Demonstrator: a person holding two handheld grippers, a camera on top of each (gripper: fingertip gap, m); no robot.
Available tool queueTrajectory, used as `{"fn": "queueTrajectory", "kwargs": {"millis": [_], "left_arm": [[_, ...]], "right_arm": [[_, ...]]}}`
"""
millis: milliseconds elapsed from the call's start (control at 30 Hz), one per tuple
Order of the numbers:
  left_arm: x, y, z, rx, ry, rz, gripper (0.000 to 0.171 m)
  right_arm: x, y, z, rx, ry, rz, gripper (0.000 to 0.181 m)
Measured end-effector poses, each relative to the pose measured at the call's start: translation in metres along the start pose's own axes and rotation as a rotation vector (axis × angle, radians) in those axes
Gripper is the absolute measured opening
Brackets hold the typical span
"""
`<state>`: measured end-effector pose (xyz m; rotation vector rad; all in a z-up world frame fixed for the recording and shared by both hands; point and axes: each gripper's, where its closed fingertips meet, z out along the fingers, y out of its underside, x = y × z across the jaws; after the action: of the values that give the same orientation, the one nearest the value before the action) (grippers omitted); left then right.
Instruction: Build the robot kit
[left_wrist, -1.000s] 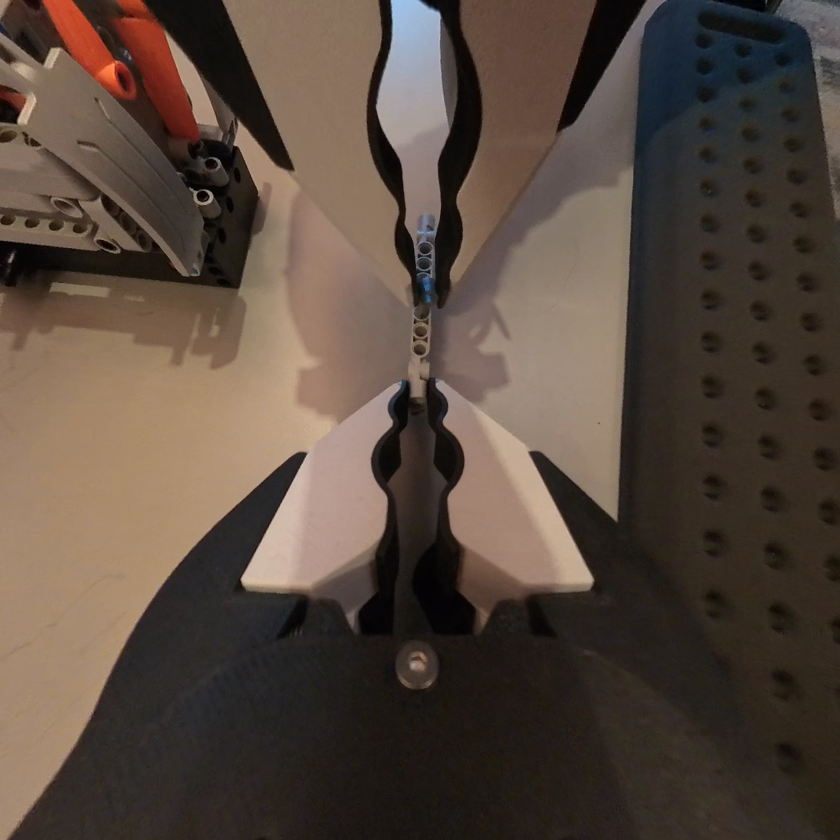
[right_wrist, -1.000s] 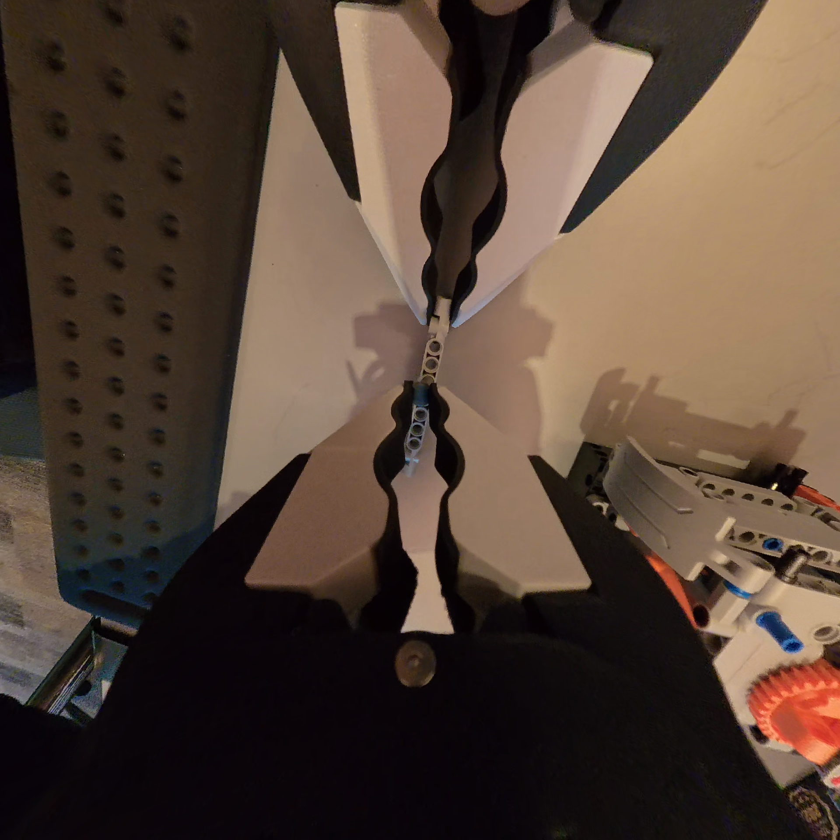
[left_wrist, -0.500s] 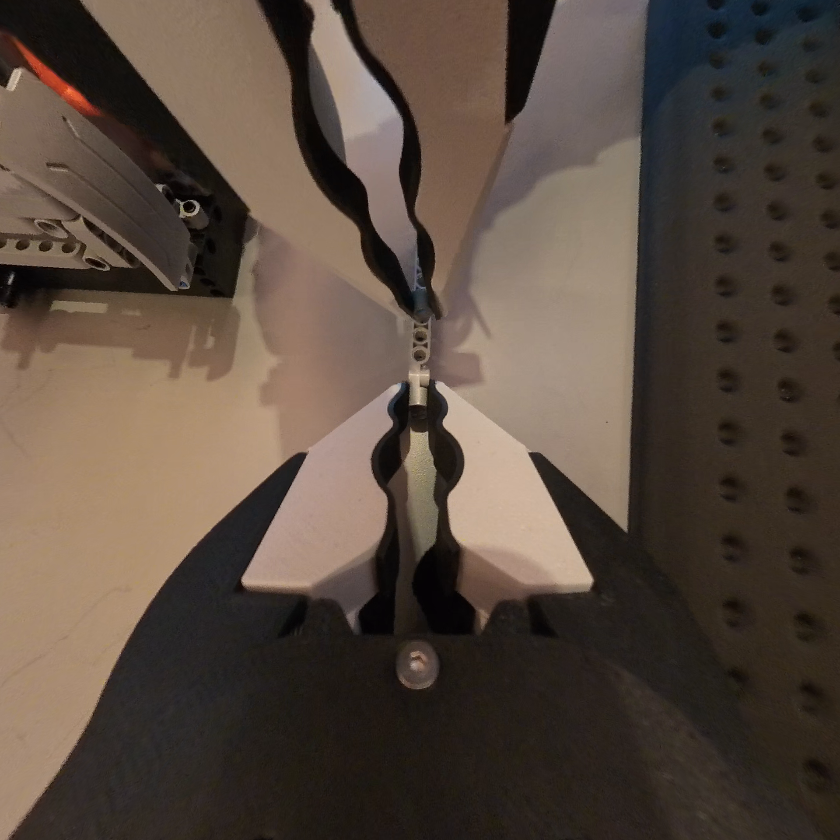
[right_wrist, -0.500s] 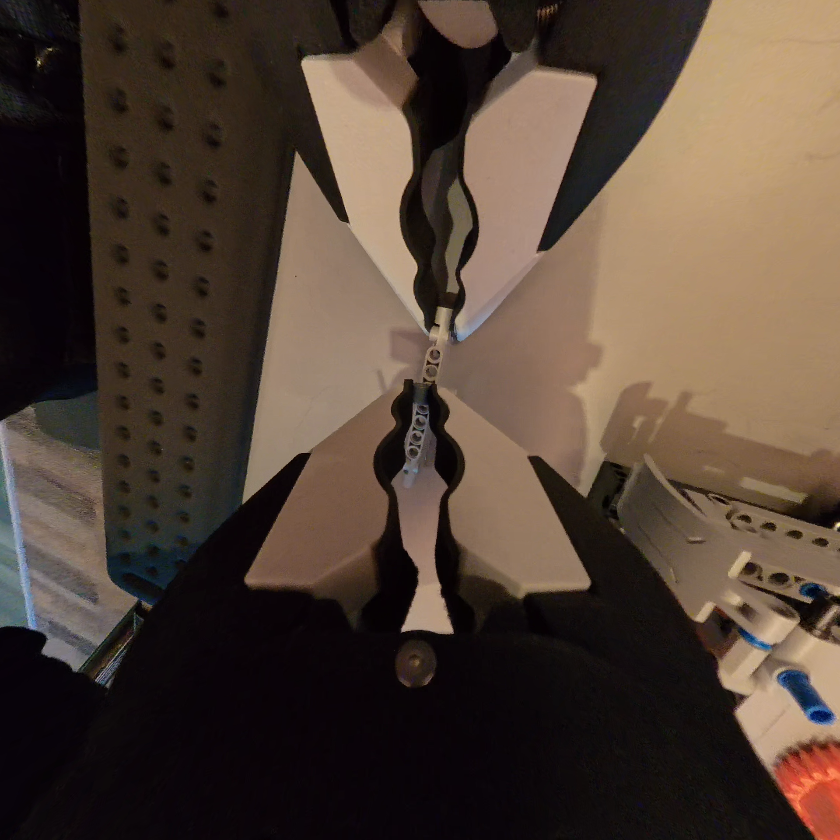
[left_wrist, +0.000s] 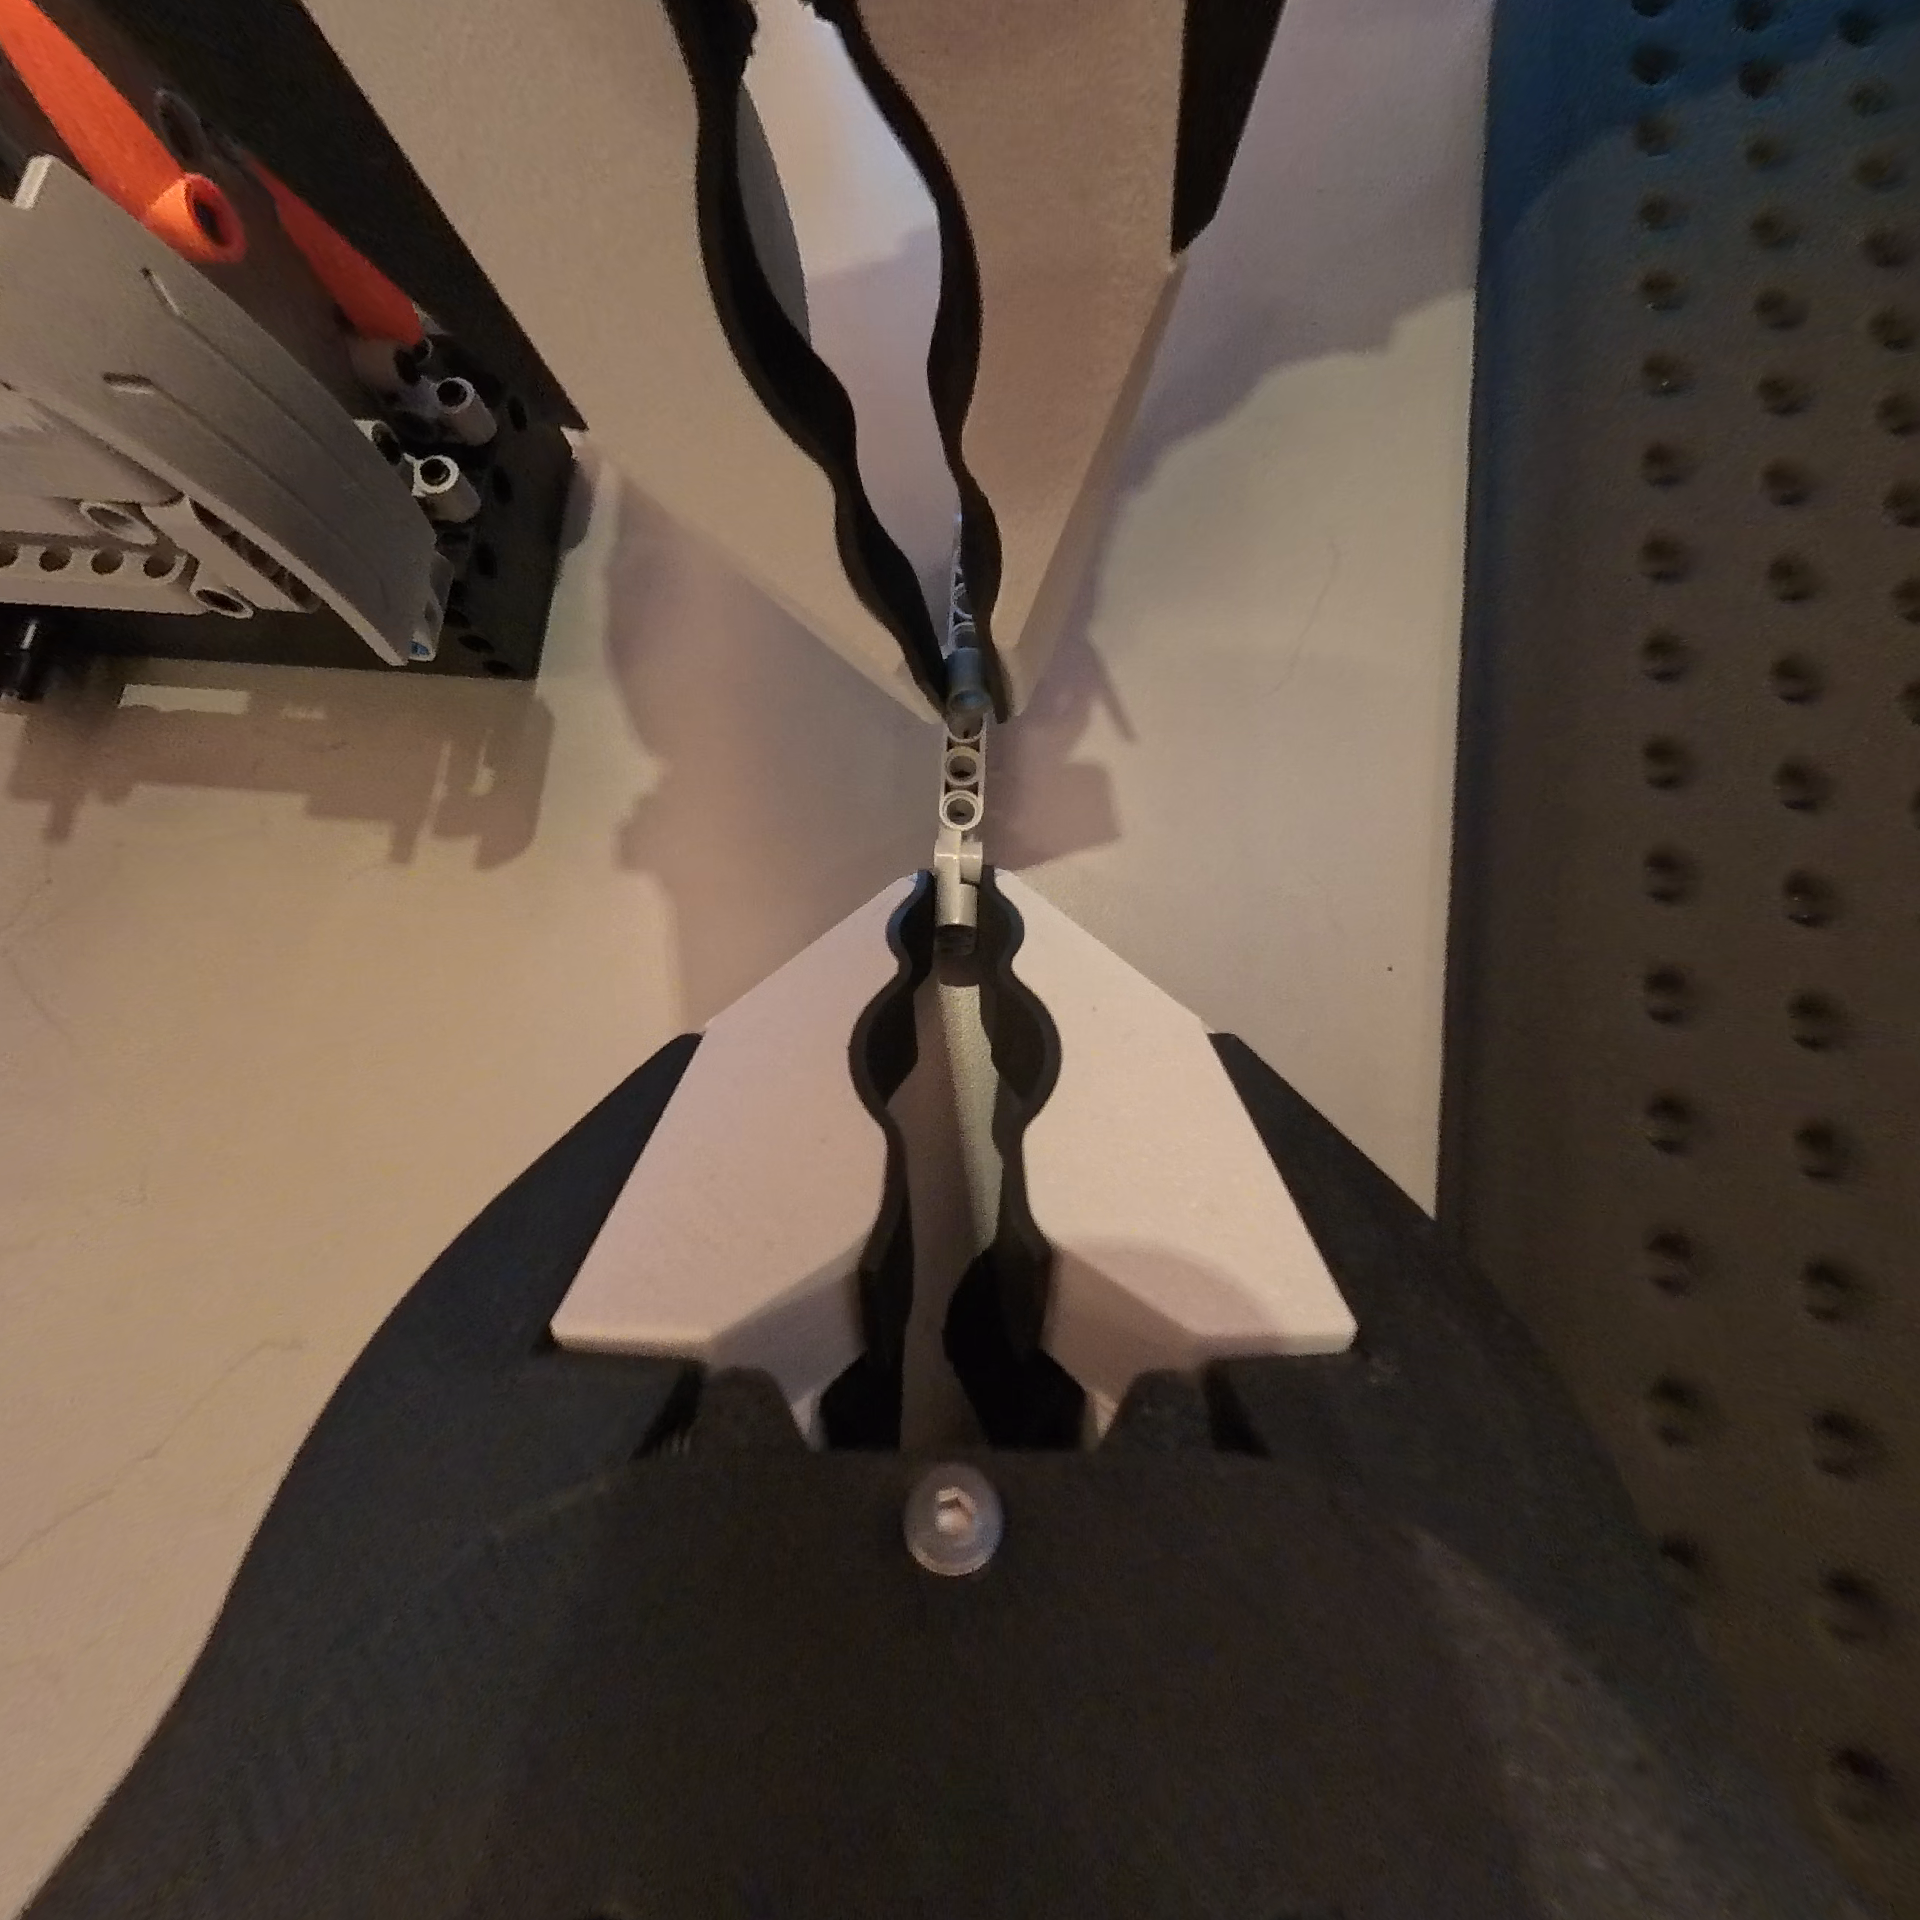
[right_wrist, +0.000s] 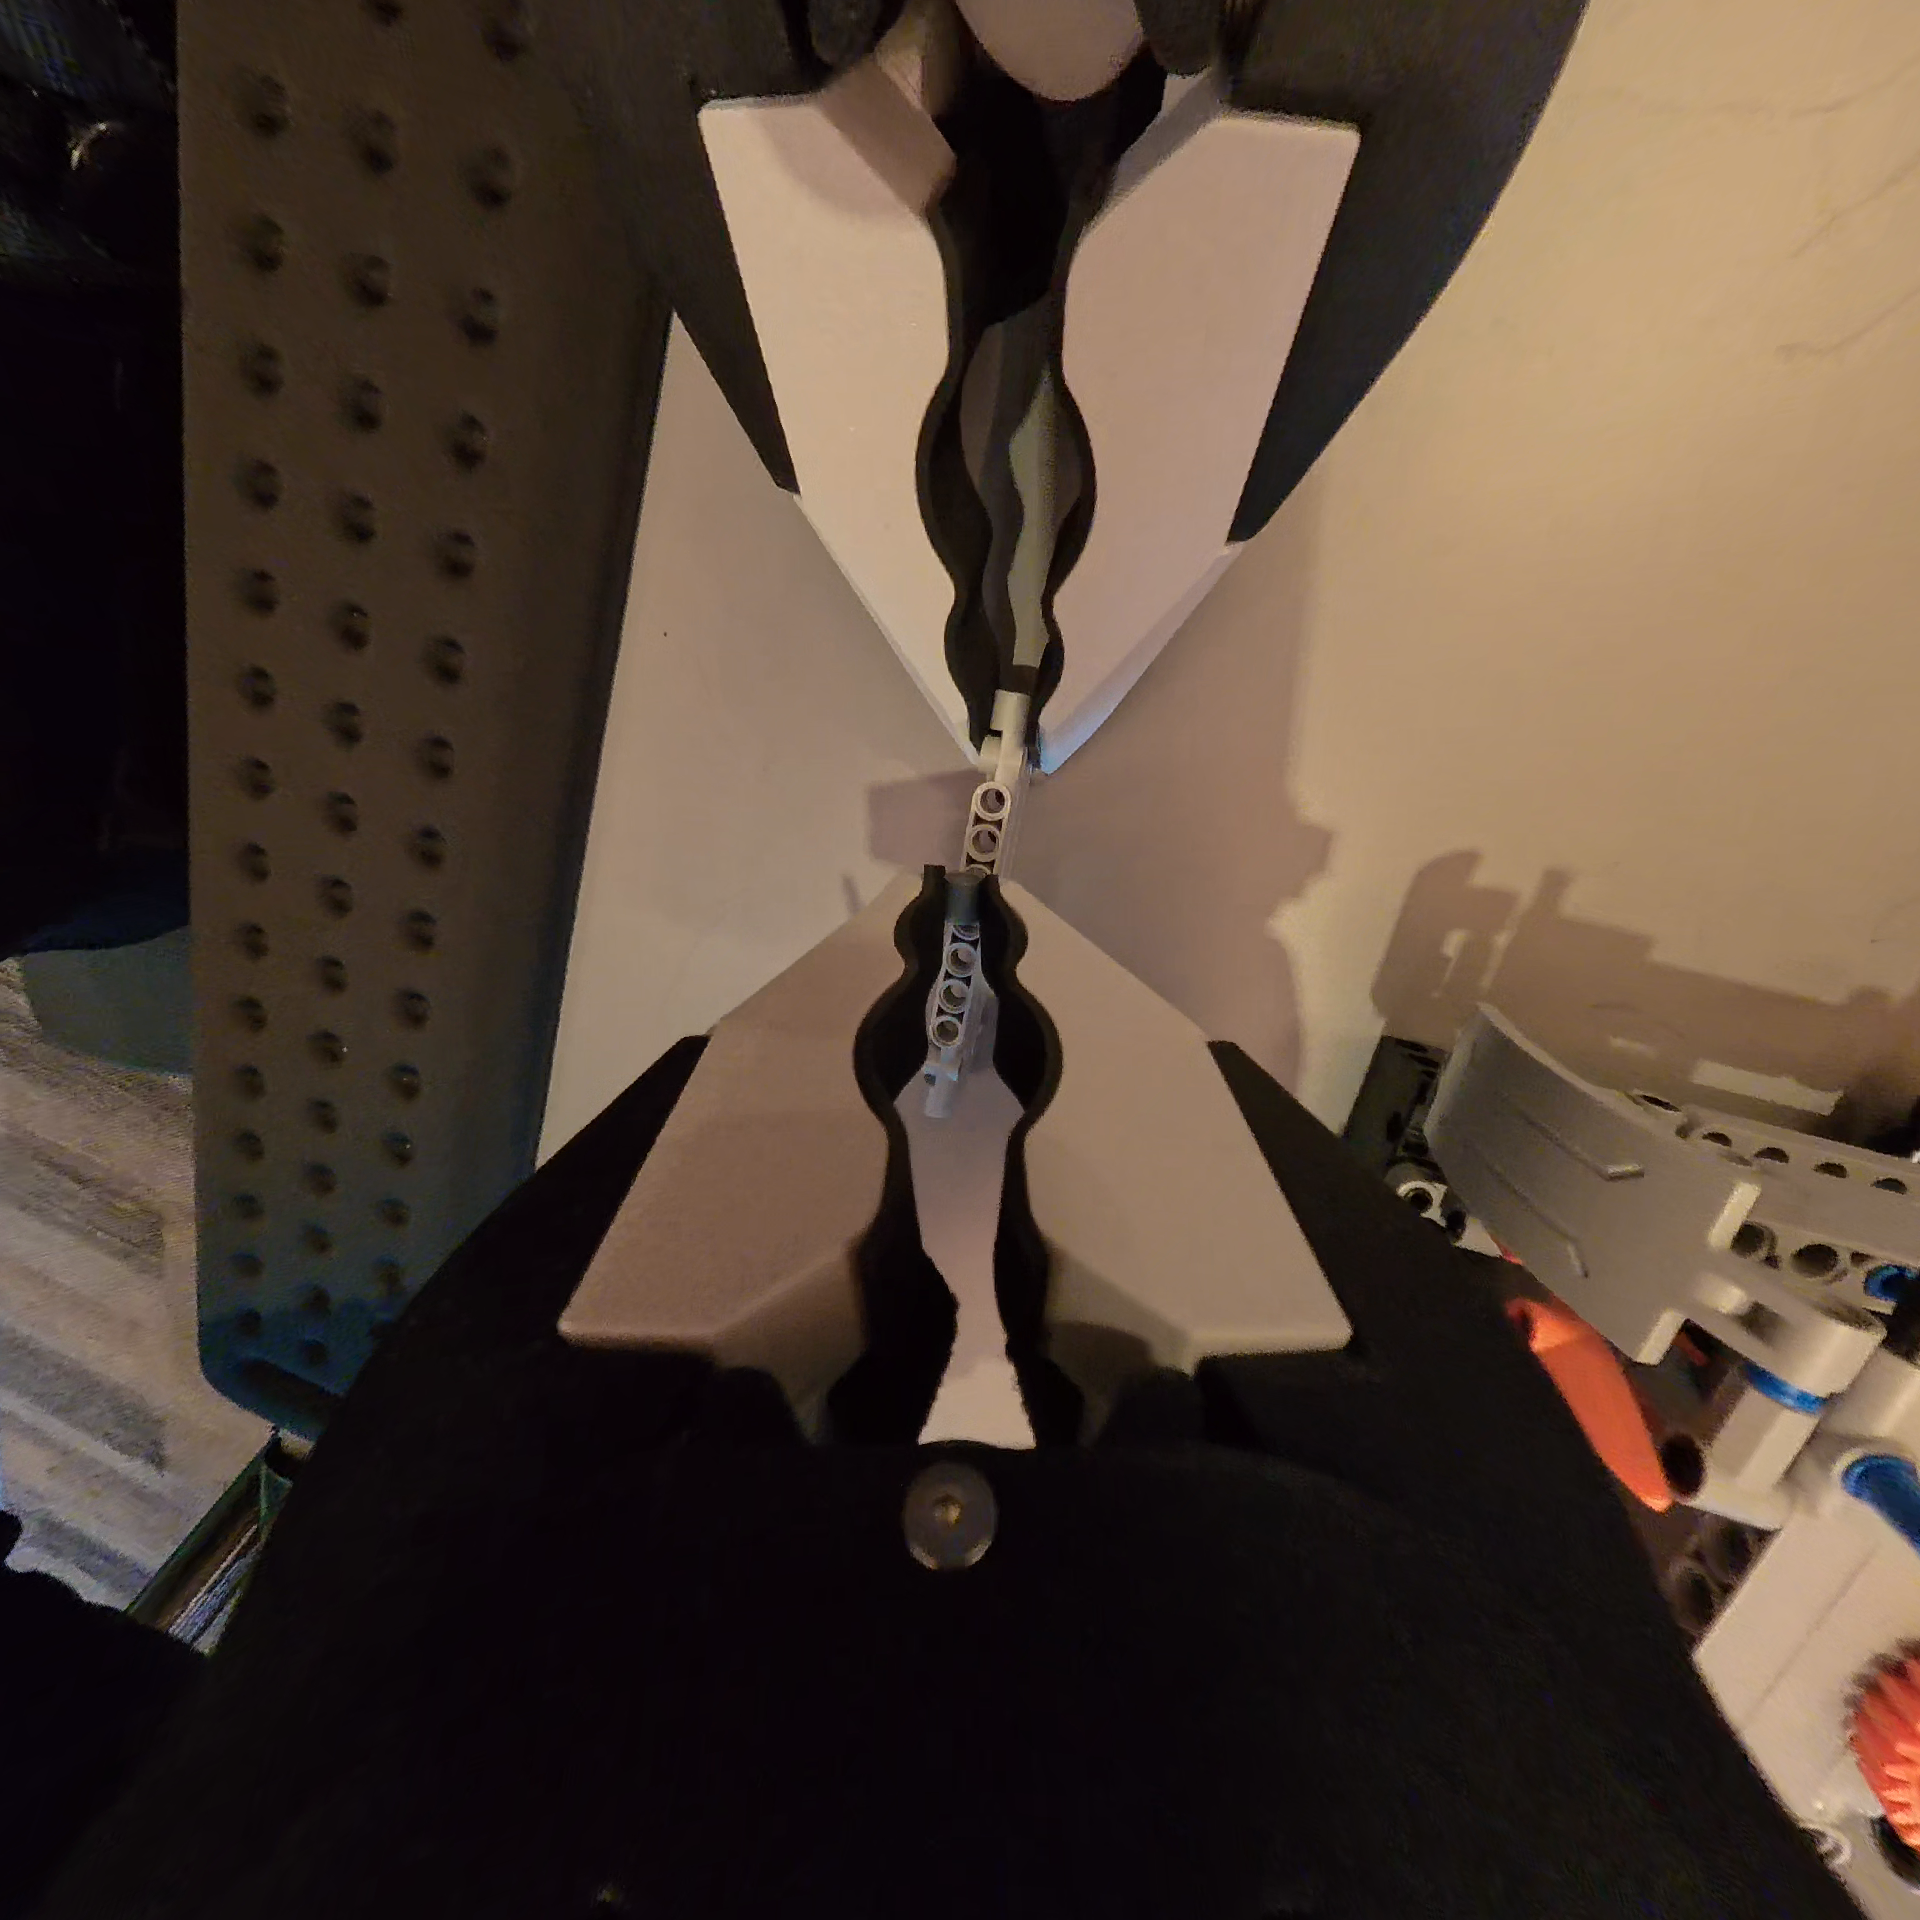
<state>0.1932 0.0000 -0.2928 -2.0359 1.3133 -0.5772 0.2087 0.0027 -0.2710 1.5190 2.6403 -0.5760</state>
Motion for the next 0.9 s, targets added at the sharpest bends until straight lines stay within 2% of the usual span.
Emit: {"fn": "queueTrajectory", "kwargs": {"millis": [700,900], "left_arm": [[0.0004,-0.0018,0.0020,0.000,-0.008,0.004,0.005],[0.0005,-0.0018,0.0020,0.004,0.003,-0.010,0.005]], "right_arm": [[0.0011,0.0039,-0.0005,-0.011,-0.148,0.071,0.004],[0.0020,0.0035,-0.0002,-0.027,-0.091,0.058,0.004]]}}
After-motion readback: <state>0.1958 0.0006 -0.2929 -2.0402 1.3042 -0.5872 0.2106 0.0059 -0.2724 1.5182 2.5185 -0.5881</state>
